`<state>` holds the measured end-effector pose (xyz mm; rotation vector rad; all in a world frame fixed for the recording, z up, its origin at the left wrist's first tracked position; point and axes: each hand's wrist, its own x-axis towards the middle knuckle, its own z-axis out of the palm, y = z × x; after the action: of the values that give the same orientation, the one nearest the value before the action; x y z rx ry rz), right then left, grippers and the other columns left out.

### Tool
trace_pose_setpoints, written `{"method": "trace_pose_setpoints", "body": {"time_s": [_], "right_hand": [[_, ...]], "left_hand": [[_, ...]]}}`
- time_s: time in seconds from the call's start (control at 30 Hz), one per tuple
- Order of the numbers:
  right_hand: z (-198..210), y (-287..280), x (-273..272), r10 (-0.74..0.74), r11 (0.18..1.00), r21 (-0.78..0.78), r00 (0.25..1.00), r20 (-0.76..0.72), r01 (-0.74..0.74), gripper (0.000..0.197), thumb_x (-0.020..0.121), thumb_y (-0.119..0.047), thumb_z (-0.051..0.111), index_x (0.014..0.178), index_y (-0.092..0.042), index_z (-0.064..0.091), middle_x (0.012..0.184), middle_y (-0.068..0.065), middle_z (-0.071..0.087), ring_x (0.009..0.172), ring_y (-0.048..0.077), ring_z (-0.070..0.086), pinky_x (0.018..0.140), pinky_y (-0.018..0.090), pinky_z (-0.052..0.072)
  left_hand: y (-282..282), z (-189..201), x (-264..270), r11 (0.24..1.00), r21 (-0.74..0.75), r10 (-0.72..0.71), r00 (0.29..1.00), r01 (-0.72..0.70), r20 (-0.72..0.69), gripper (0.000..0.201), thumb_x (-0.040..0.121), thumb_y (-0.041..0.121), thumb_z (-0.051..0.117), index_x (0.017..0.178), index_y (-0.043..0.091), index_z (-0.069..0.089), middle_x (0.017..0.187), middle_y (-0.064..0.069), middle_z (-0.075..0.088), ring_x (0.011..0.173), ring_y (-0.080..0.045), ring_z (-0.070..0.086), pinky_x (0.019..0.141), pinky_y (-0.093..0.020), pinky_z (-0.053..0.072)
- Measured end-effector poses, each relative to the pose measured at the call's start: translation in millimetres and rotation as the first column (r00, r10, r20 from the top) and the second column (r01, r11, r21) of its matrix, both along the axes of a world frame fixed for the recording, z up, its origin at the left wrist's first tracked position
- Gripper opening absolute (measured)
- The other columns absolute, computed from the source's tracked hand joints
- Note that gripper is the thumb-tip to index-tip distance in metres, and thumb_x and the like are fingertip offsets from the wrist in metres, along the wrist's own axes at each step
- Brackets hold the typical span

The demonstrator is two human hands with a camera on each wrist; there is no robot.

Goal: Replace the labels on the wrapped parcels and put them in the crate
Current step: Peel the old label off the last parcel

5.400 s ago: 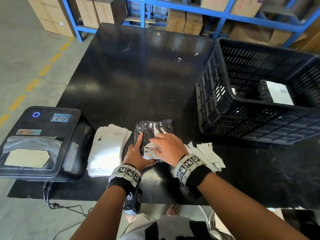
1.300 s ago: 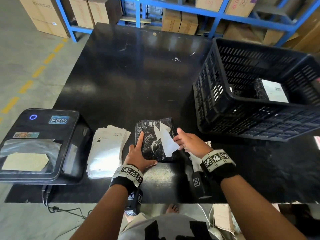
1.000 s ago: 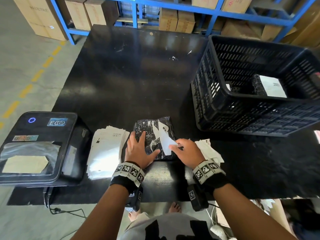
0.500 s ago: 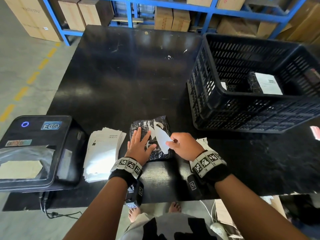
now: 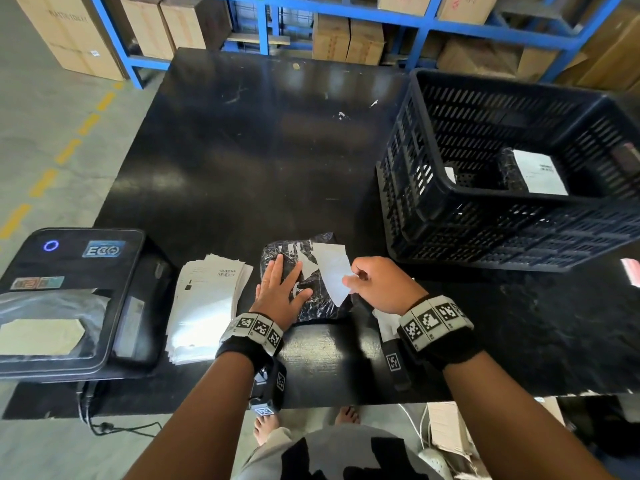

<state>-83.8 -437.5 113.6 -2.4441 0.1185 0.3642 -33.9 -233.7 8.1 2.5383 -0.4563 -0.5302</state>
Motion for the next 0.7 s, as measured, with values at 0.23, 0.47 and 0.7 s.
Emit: {"method": "trace_pose_setpoints", "body": {"time_s": [0.23,0.47,0.7], "right_hand": [[9.2,-1.9,-12.1,-0.071,0.997,-0.007,0.997,-0.032,0.071,0.032,0.091,-0.025,0.058,0.065,-0.014,0.043,0.085,0.011,0.07,0.054,0.0,0.055,0.061,0.03,0.044],[21.0,5.4,-26.9,-0.121,0.992,-0.049,0.992,-0.034,0.119,0.028,0.091,-0.025,0.057,0.069,-0.011,0.049,0.078,0.006,0.063,0.073,0.023,0.057,0.066,0.035,0.045],[90.4,-25.9,-34.1,-0.405,0.914,0.087,0.874,0.268,0.397,0.031,0.091,-0.021,0.059,0.068,-0.01,0.043,0.063,0.002,0.05,0.054,0.007,0.045,0.054,0.03,0.036]], "left_hand": [[0.7,-3.7,0.5,1.0,0.02,-0.02,1.0,0.02,0.022,0.061,0.095,0.052,0.039,0.149,0.039,0.014,0.159,0.003,-0.012,0.146,-0.018,-0.014,0.118,-0.051,0.009],[1.5,-3.9,1.3,0.998,0.005,-0.056,0.998,0.056,0.024,0.061,0.095,0.048,0.043,0.149,0.037,0.016,0.16,0.003,-0.01,0.146,-0.02,-0.013,0.119,-0.047,0.011],[-2.1,0.3,-2.9,0.999,-0.037,-0.009,0.999,0.011,0.051,0.06,0.093,0.048,0.049,0.147,0.036,0.026,0.16,0.005,-0.002,0.147,-0.019,-0.006,0.113,-0.051,0.024]]}}
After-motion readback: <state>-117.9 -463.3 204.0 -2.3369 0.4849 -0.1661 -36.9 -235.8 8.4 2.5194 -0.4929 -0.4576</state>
